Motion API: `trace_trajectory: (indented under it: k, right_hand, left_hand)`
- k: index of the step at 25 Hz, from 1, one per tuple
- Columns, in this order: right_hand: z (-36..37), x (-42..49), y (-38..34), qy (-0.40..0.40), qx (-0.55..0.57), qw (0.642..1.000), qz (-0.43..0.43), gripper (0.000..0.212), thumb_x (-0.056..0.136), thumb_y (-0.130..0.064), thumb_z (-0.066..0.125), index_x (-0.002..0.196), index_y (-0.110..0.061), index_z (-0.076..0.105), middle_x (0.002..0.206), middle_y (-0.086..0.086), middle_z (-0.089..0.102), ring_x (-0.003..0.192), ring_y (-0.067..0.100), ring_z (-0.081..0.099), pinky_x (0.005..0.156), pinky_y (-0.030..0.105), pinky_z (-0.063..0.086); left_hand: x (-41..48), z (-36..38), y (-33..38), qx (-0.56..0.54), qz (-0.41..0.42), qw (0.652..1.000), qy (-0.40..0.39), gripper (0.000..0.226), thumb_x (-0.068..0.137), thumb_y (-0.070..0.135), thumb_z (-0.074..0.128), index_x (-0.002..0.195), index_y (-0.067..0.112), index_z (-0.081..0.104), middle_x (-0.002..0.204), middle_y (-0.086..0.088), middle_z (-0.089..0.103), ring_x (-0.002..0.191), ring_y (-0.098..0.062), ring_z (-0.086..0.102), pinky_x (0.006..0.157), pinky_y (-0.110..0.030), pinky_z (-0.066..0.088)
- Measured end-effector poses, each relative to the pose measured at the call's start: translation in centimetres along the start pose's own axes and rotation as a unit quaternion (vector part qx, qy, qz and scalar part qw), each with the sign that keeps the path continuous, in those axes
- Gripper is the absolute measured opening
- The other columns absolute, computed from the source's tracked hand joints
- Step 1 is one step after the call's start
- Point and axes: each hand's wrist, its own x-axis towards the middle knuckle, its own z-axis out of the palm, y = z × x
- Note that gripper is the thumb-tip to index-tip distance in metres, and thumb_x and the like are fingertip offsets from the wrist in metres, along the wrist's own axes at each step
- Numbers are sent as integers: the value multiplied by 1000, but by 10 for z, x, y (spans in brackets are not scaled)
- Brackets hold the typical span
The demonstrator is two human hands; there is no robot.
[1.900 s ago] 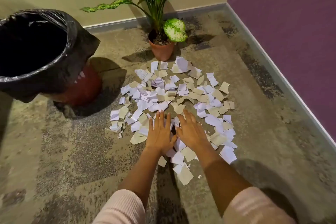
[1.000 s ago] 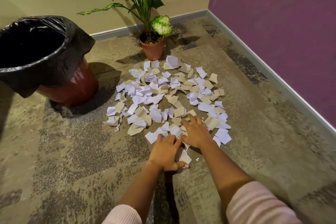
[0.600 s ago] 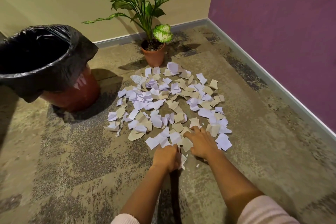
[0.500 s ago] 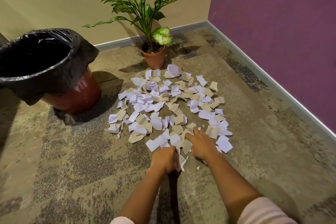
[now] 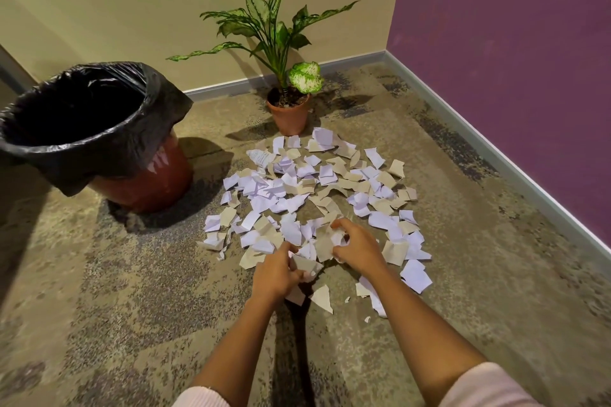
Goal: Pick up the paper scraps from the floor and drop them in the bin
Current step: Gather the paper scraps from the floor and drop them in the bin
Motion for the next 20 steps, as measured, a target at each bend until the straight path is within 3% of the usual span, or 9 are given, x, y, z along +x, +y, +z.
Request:
trace_trajectory:
  k: [4, 8, 11, 13, 16, 20]
  right_hand:
    - [-1, 4, -3, -4, -10, 999, 36, 84, 63, -44, 80, 131, -39, 31, 133, 4, 49, 111, 30, 56, 86, 39, 48]
    - [1, 6, 5, -35, -51, 994, 86, 108, 57, -57, 79, 144, -32, 21, 154, 11, 24, 139, 37, 28, 107, 53, 37]
    - [9, 7, 2, -72, -78, 991, 83, 112, 55, -61, 78, 147, -37, 19, 156, 11, 19, 143, 38, 15, 112, 54, 27]
    - [17, 8, -4, -94, -79, 991, 57, 109, 54, -59, 79, 145, -41, 22, 154, 9, 20, 142, 37, 14, 111, 53, 29]
    - [30, 8, -11, -94, -78, 992, 18, 89, 61, -45, 76, 138, -47, 30, 145, 8, 27, 137, 34, 21, 102, 52, 41]
    - [42, 5, -11, -85, -103, 991, -10, 54, 73, -25, 68, 122, -38, 48, 131, 6, 39, 128, 30, 32, 94, 44, 45]
  left_hand:
    - [6, 2, -11, 56, -53, 996, -48, 94, 64, 52, 83, 139, 23, 35, 133, -4, 45, 122, -26, 50, 92, -42, 49]
    - [3, 12, -15, 100, -64, 990, -77, 124, 51, 63, 85, 148, 25, 18, 146, -10, 26, 136, -31, 30, 101, -47, 44]
    - [4, 25, -14, 153, -27, 984, -92, 141, 46, 63, 86, 151, 31, -2, 153, -13, 9, 141, -36, 15, 105, -56, 38]
    - [5, 31, -10, 175, 3, 979, -101, 145, 47, 59, 87, 150, 36, -12, 155, -11, 0, 143, -37, 8, 104, -61, 32]
    - [8, 34, -2, 193, 17, 976, -97, 131, 54, 51, 88, 149, 37, -1, 149, -11, 10, 137, -38, 15, 101, -58, 39]
    - [16, 27, -1, 142, 16, 988, -57, 68, 74, 30, 75, 134, 29, 42, 136, -9, 29, 126, -32, 33, 90, -46, 52]
